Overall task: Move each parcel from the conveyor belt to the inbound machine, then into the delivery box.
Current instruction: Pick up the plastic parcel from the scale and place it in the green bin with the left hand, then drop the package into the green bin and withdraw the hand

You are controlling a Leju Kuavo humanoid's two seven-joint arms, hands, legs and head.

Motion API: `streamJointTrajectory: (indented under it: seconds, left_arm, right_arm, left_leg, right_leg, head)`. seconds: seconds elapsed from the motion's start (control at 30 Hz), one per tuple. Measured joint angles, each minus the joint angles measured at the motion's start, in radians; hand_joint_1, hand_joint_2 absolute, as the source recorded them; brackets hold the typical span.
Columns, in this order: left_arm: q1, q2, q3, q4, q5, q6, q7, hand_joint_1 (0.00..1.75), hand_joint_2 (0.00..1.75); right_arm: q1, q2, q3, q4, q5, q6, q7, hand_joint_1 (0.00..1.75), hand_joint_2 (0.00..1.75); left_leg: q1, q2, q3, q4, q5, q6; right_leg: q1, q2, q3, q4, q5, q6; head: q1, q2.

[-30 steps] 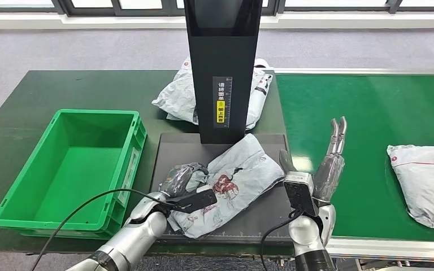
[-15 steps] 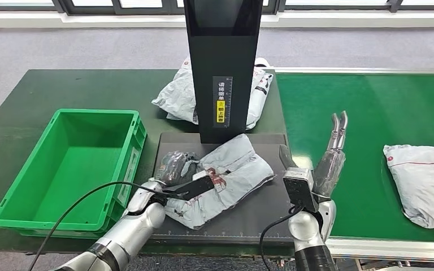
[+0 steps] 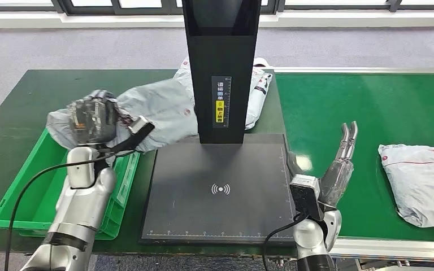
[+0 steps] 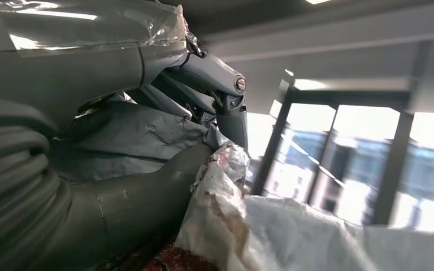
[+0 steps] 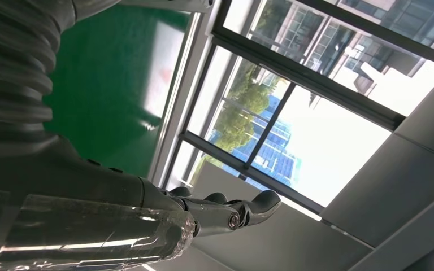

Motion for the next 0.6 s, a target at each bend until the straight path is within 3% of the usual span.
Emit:
streamJointTrajectory:
  seconds: [0.2, 0.37, 0.5, 0.6]
  left_arm:
    - [0.012, 0.028, 0.134, -0.067, -0.046, 0.0, 0.011, 1.75, 1.75]
    - [0.026, 0.072, 0.204, -0.079, -0.11, 0.0, 0.103, 1.75, 1.75]
    - [0.035, 0.123, 0.249, -0.058, -0.122, -0.009, 0.158, 0.06, 1.75]
    - [0.038, 0.156, 0.249, -0.017, -0.07, -0.008, 0.233, 0.0, 1.75]
  right_arm:
    - [0.018, 0.001, -0.017, -0.016, -0.008, 0.0, -0.01, 0.0, 1.75]
    - [0.043, 0.001, -0.018, -0.034, -0.009, 0.0, -0.009, 0.0, 1.75]
    - [0.061, 0.001, -0.018, -0.05, 0.001, 0.0, 0.011, 0.0, 1.75]
    - [0.066, 0.001, -0.018, -0.055, 0.013, 0.0, 0.022, 0.0, 1.75]
  left_leg:
    - [0.0, -0.001, -0.001, 0.0, 0.0, 0.0]
    - [0.0, 0.0, -0.001, 0.0, 0.0, 0.0]
    - [0.0, 0.0, -0.001, 0.0, 0.0, 0.0]
    - [0.0, 0.0, -0.001, 0.0, 0.0, 0.0]
  right_leg:
    - [0.0, -0.001, 0.0, 0.0, 0.0, 0.0]
    - [-0.001, 0.0, -0.001, 0.0, 0.0, 0.0]
    - [0.001, 0.0, -0.002, 0.0, 0.0, -0.001]
    - [0.001, 0.0, -0.002, 0.0, -0.001, -0.001]
  head:
    - [0.0, 0.0]
    - [0.0, 0.0]
    - [0.0, 0.0]
    - [0.0, 0.0]
